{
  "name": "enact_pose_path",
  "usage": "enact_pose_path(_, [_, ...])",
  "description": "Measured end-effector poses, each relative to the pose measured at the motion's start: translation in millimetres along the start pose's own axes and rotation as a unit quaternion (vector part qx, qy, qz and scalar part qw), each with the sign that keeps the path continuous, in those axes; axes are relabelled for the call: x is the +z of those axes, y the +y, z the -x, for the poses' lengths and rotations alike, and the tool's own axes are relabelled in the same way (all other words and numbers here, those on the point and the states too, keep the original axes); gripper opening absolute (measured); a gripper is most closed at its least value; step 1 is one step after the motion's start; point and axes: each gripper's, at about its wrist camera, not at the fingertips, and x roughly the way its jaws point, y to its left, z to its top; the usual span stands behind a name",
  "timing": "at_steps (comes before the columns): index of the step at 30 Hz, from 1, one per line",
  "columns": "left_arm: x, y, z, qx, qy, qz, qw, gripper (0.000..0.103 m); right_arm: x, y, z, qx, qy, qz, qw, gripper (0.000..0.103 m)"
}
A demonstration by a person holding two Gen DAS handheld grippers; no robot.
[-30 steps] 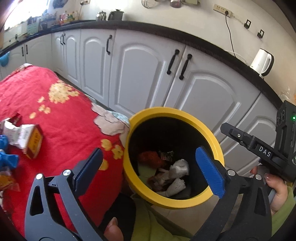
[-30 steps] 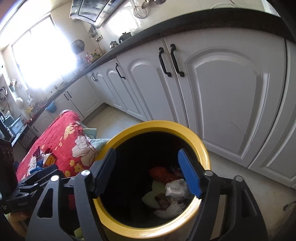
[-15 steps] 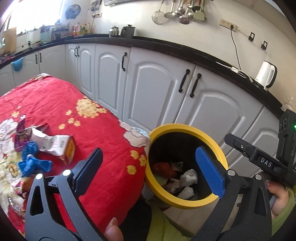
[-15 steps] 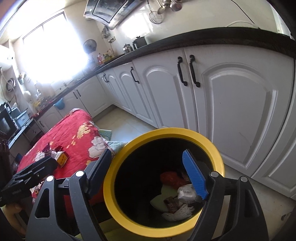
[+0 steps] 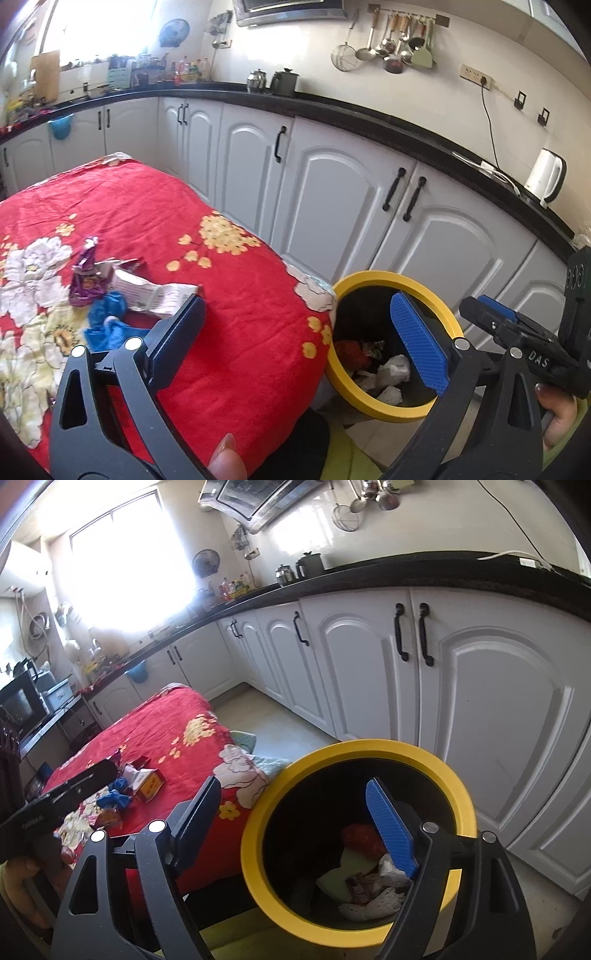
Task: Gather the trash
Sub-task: 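Move both open grippers back over the remaining wrappers on the table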
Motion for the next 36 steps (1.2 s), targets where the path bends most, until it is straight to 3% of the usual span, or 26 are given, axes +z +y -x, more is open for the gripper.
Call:
enact_pose_path(23, [16,63,37,0.061,-0.050,0.047,0.9958,0.092,0,70,-11,0.049,0.018,0.065,0.997,0.081])
enact_pose_path(36, [18,103,41,0.088,-0.057,0.077,0.9915,0.092,4,111,-24,0.069,0.026,0.097,0.993,0.082])
